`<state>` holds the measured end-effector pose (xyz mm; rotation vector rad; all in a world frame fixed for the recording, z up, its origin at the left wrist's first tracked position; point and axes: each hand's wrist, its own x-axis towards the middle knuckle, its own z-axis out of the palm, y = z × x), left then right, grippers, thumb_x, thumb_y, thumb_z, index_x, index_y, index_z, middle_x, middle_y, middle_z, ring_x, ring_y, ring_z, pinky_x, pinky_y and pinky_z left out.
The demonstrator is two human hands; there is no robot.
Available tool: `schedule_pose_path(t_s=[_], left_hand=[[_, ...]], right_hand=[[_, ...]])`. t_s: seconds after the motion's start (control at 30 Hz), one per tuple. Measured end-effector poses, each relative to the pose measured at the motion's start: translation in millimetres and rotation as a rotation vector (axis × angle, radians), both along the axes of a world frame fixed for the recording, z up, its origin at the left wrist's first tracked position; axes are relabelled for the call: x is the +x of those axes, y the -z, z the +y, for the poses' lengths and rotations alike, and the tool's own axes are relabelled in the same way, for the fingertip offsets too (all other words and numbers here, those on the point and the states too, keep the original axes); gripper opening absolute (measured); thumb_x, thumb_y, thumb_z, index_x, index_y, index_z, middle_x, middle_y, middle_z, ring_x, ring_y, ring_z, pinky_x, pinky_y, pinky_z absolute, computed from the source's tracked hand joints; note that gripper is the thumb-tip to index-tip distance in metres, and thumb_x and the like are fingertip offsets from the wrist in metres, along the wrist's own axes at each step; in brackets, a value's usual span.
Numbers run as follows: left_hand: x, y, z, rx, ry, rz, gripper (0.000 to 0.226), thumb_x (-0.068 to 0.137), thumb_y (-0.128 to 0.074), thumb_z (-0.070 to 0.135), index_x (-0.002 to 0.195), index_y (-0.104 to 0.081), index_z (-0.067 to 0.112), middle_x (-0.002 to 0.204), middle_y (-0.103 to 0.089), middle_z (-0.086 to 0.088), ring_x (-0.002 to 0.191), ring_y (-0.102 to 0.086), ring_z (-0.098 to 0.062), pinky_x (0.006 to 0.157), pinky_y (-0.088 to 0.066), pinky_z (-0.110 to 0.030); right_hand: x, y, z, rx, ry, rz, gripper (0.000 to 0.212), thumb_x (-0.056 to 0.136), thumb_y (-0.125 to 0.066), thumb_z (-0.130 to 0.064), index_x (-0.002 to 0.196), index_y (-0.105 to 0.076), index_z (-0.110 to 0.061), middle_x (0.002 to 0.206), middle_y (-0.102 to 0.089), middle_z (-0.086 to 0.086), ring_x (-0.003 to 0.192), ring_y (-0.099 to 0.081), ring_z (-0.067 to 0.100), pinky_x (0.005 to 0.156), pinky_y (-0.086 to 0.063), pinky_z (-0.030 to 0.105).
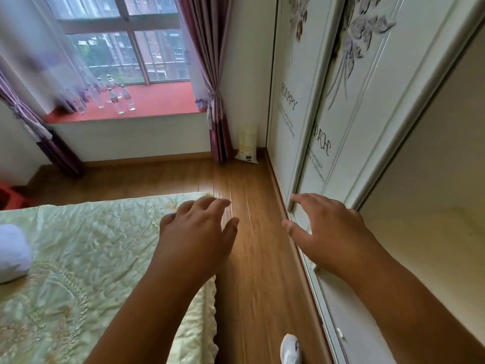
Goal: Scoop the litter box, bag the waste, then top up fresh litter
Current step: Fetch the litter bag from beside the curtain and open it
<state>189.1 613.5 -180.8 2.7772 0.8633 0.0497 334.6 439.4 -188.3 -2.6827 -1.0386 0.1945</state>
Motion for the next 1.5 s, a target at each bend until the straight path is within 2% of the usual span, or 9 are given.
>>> schedule_pose_path(t_s=[0.33, 0.53, 0.73, 0.97, 1.23, 1.5], left_hand=[[172.0, -6.2, 89.5, 0.048, -0.074, 0.009, 0.051, 0.104, -0.033, 0.062, 0.153, -0.036, 0.045, 0.161, -0.036, 0.021, 0.153, -0.028, -0.013, 0.118, -0.026, -0.042], [260.1, -3.6, 145.2, 0.016, -0.143, 0.005, 0.051, 0.104, -0.035, 0.061, 0.152, -0.039, 0.044, 0.161, -0.038, 0.018, 0.152, -0.030, -0.014, 0.117, -0.027, -0.044], [330.4, 10.0, 208.3, -0.034, -0.140, 0.016, 0.052, 0.104, -0.032, 0.063, 0.152, -0.037, 0.044, 0.161, -0.037, 0.020, 0.152, -0.028, -0.012, 0.118, -0.026, -0.044], [411.6, 20.5, 313.5, -0.044, -0.045, -0.010, 0.050, 0.105, -0.032, 0.062, 0.152, -0.038, 0.046, 0.160, -0.037, 0.022, 0.151, -0.029, -0.011, 0.118, -0.026, -0.041], [495.5, 11.3, 441.1, -0.045, 0.042, 0.026, 0.051, 0.104, -0.028, 0.060, 0.152, -0.038, 0.045, 0.159, -0.039, 0.020, 0.149, -0.031, -0.015, 0.119, -0.027, -0.044], [577.3, 15.5, 531.6, -0.070, 0.037, 0.077, 0.053, 0.103, -0.027, 0.061, 0.153, -0.038, 0.045, 0.159, -0.039, 0.017, 0.148, -0.033, -0.017, 0.119, -0.029, -0.047]], right_hand=[[187.9, -1.8, 115.0, 0.078, -0.089, 0.008, 0.059, 0.099, -0.046, -0.058, 0.153, -0.034, -0.036, 0.156, -0.043, -0.012, 0.139, -0.044, 0.015, 0.110, -0.036, 0.042], [280.8, -8.9, 181.2, 0.042, -0.138, 0.010, 0.061, 0.099, -0.045, -0.058, 0.154, -0.032, -0.035, 0.157, -0.041, -0.010, 0.140, -0.042, 0.017, 0.111, -0.036, 0.045], [349.3, 0.4, 240.8, -0.016, -0.137, 0.034, 0.061, 0.100, -0.044, -0.058, 0.155, -0.029, -0.036, 0.158, -0.038, -0.011, 0.141, -0.039, 0.015, 0.111, -0.034, 0.043], [418.6, 1.4, 335.6, -0.043, -0.086, 0.013, 0.060, 0.100, -0.044, -0.056, 0.155, -0.030, -0.035, 0.158, -0.038, -0.012, 0.141, -0.038, 0.016, 0.111, -0.033, 0.042], [482.0, -1.8, 449.9, -0.029, -0.007, 0.024, 0.060, 0.101, -0.044, -0.055, 0.155, -0.030, -0.035, 0.158, -0.037, -0.012, 0.143, -0.037, 0.015, 0.112, -0.033, 0.041], [571.7, 17.0, 533.5, -0.027, 0.011, 0.066, 0.059, 0.100, -0.045, -0.056, 0.154, -0.031, -0.036, 0.157, -0.039, -0.012, 0.141, -0.039, 0.016, 0.110, -0.035, 0.041]])
